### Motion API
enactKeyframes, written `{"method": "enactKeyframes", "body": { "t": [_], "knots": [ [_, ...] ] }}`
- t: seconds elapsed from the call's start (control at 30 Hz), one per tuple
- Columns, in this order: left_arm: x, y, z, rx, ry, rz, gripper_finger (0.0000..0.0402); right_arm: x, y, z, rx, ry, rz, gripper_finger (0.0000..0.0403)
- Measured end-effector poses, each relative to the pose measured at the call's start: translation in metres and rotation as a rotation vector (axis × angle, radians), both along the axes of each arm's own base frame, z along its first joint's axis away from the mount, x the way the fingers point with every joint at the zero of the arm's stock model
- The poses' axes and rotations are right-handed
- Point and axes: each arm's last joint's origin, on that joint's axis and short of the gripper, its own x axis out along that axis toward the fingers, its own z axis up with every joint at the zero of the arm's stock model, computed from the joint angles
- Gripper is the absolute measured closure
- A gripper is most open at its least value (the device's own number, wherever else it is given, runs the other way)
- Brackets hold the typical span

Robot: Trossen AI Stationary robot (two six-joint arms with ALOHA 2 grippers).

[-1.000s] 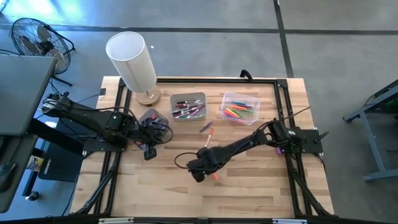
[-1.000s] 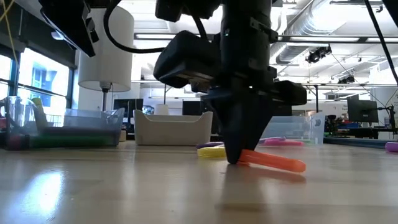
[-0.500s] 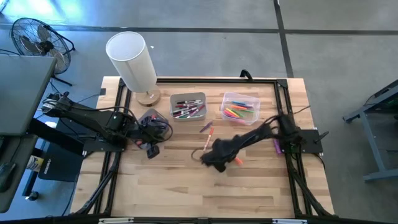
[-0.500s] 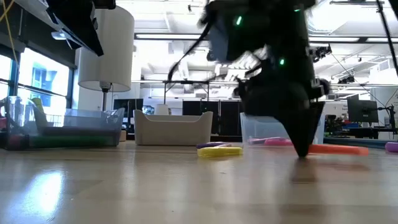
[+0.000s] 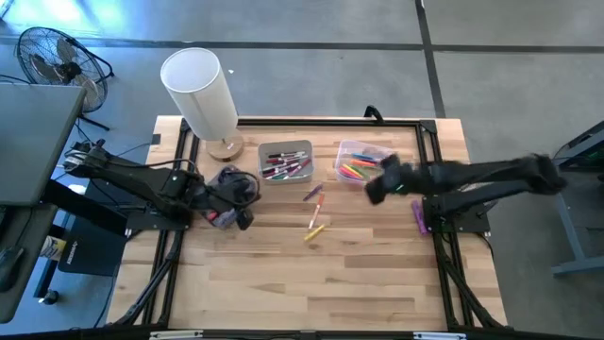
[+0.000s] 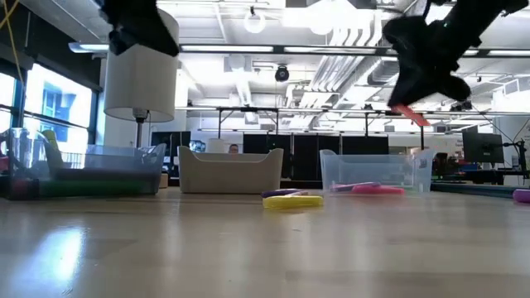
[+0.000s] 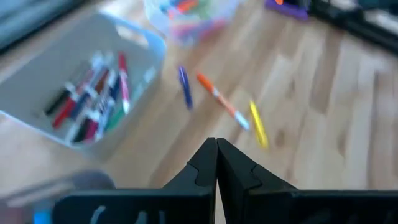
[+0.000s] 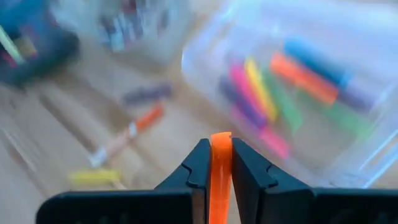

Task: Pick & Place Markers
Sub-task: Put the orange pen into the transparent bin, then put the orange marker pen into the white bin

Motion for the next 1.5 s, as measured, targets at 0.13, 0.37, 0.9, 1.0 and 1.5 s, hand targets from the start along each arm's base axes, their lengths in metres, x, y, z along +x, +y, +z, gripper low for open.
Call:
{"method": "enactKeyframes", "body": {
  "t": [0.13,0.37,0.9,1.0,1.5],
  "knots": [
    [0.011,0.002,-0.004,0.024,-0.021,0.048,0.039,-0.022,-0.025,0.025,-0.133,-0.145,-0.015,0.0372],
    [0.042,0.015,-0.025,0.023,0.012,0.156,0.0296,-0.018,-0.065,0.048,-0.257,-0.09,0.046,0.0372],
    [0.148,0.036,-0.043,-0.074,0.109,0.176,0.0245,0.024,-0.112,-0.02,-0.173,0.311,0.315,0.0297],
    [0.174,0.038,-0.044,-0.13,0.196,0.197,0.0245,0.023,-0.112,-0.017,-0.199,0.309,0.33,0.028],
    [0.254,0.037,-0.079,-0.348,0.467,0.261,0.0245,0.018,-0.109,-0.007,-0.233,0.287,0.333,0.0257]
  ]
}}
